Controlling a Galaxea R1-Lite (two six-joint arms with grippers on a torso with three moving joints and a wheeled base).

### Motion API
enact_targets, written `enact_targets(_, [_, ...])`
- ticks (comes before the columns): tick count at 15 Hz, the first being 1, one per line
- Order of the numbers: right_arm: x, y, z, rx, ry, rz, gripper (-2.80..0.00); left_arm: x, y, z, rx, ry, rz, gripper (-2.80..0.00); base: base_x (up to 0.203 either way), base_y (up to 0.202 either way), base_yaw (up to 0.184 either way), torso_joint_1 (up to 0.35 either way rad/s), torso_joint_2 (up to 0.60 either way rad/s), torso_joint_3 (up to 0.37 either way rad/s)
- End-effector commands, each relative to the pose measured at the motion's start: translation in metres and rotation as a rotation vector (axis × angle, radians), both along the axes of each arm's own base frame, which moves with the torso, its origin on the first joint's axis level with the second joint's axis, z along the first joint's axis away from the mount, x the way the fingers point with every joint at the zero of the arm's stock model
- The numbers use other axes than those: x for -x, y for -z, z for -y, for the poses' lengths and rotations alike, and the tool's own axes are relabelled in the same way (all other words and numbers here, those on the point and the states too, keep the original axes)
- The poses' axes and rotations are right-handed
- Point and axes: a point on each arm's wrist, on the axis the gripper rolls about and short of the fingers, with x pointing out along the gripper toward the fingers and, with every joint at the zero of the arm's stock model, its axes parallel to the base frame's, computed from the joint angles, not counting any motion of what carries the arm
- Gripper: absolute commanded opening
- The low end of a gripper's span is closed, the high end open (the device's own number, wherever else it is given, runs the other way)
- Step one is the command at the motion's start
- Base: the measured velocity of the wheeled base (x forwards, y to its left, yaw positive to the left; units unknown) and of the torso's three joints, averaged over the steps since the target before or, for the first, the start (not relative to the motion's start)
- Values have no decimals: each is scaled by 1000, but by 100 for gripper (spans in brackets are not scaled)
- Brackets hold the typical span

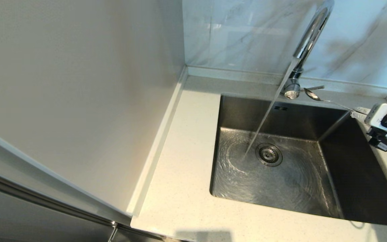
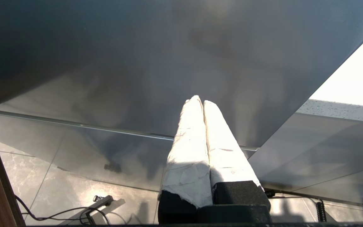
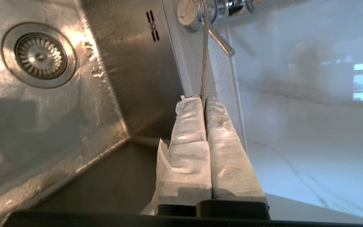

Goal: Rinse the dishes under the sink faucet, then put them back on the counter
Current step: Rinse the spoon

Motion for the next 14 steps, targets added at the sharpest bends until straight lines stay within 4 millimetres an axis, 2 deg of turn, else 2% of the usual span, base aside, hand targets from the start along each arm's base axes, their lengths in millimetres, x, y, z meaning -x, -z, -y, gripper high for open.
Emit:
enact_targets(1, [-9,6,-2,4,-10,-14,-280,0,0,0,0,1,0,-280,0,0,0,0,0,0])
enact_targets(5, [-20,10,-7,6,-9,10,-280,0,0,0,0,0,0,-280,0,0,0,0,0,0])
enact_targets(9, [-30,11,-24,-29,-13,43,-280,0,0,0,0,0,0,-280,0,0,0,0,0,0])
enact_targets(14, [-33,9,-37,-56,-26,68,-280,0,0,0,0,1,0,-280,0,0,0,0,0,0])
